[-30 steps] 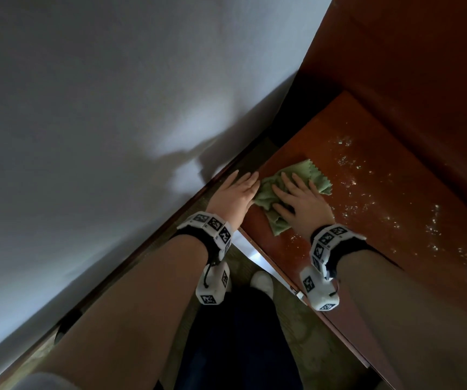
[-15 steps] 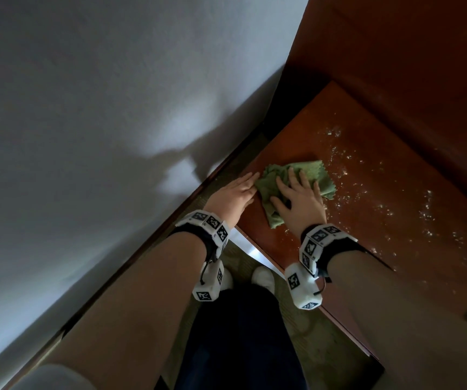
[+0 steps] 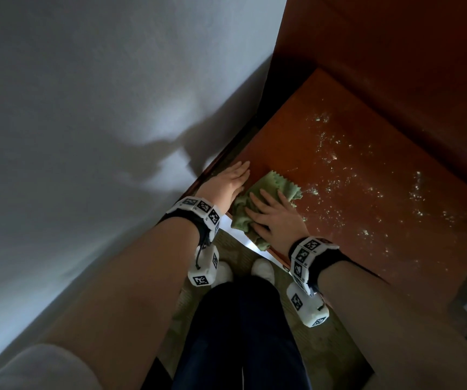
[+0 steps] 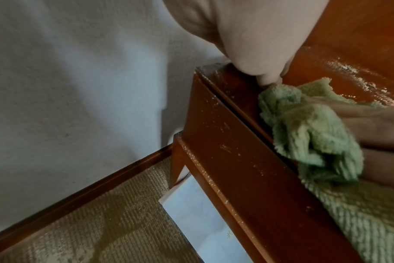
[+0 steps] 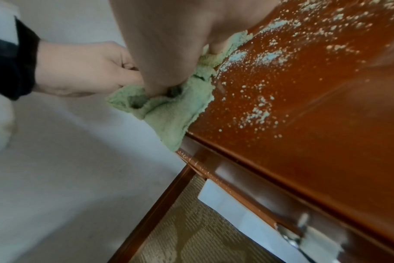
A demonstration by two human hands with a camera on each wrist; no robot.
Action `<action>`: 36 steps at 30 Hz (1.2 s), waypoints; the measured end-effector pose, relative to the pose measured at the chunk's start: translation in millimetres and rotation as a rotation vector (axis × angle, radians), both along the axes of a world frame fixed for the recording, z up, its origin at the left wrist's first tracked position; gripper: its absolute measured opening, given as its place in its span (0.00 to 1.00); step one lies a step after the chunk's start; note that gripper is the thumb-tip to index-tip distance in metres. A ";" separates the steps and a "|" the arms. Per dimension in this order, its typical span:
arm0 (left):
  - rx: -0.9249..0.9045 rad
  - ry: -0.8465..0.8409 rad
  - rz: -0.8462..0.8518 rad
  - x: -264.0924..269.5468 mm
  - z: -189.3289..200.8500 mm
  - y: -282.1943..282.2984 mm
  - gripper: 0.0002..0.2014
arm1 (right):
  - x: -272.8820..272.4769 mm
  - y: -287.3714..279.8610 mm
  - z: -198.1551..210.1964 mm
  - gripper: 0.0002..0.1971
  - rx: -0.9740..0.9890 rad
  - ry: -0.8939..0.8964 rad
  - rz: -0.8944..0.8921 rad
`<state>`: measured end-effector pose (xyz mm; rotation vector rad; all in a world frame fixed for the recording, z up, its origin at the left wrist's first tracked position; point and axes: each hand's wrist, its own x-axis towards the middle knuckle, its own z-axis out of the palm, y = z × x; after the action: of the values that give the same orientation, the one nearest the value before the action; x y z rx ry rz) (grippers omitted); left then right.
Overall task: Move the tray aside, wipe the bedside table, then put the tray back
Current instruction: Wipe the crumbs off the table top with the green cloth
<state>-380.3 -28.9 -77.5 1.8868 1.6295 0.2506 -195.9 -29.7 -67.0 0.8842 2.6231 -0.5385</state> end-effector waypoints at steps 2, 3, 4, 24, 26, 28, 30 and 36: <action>-0.001 0.026 -0.010 0.4 -1.0 0.1 0.21 | 3.3 -0.6 0.0 0.21 -0.009 -0.018 0.045; -0.002 0.050 -0.019 0.5 -0.8 0.1 0.22 | 4.9 -1.7 0.3 0.20 -0.011 -0.021 0.069; -0.008 0.069 -0.025 1.1 -0.2 0.2 0.22 | 6.8 -3.3 1.6 0.19 -0.014 -0.037 0.108; -0.101 0.144 -0.082 21.8 2.6 51.3 0.24 | 43.6 47.9 7.0 0.27 0.045 -0.048 0.356; -0.098 0.149 -0.073 24.7 3.9 55.6 0.24 | 45.4 58.4 5.5 0.28 0.074 -0.013 0.340; -0.090 0.157 -0.063 27.6 5.3 58.3 0.24 | 47.0 69.3 4.0 0.30 0.097 -0.021 0.303; -0.074 0.171 -0.043 30.5 7.3 61.1 0.24 | 46.1 80.3 7.2 0.30 0.040 -0.027 0.247; -0.082 0.145 0.000 38.0 13.0 73.3 0.24 | 49.5 119.3 8.7 0.25 -0.020 -0.149 0.185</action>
<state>-342.3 44.4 -64.5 1.8802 1.7075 0.0467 -146.4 89.5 -58.3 0.6407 2.5251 -0.4315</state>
